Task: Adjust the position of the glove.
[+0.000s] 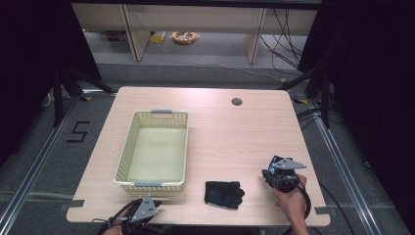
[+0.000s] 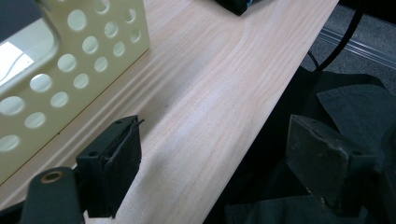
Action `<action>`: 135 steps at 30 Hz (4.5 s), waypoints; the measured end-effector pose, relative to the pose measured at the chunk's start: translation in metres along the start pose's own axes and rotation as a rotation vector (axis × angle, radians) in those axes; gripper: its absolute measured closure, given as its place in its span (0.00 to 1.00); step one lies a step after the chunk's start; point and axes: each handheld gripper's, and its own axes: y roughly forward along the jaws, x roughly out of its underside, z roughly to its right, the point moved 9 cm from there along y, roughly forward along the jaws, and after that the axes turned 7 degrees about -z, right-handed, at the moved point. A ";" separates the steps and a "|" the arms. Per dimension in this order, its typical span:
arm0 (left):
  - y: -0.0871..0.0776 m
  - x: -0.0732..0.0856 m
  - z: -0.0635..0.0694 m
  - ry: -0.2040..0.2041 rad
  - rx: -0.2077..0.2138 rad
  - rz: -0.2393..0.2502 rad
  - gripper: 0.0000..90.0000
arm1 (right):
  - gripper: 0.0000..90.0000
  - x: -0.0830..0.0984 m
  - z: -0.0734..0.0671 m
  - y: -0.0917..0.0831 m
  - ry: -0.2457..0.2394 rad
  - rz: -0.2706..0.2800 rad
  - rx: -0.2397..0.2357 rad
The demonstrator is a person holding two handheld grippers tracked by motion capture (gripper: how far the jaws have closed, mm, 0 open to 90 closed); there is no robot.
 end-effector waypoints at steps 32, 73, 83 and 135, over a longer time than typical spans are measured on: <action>-0.001 0.000 -0.002 0.000 -0.011 0.004 0.20 | 1.00 0.058 0.049 -0.038 0.082 -0.108 0.096; 0.000 0.000 -0.003 -0.016 -0.004 0.004 0.20 | 0.71 0.014 0.073 -0.010 -0.119 -0.168 0.080; -0.001 0.000 -0.005 0.017 -0.007 -0.003 0.20 | 0.94 0.021 0.076 -0.009 -0.073 -0.111 -0.039; -0.004 -0.002 -0.003 -0.022 0.002 0.018 0.20 | 0.99 -0.081 -0.100 -0.053 -0.486 0.176 -0.264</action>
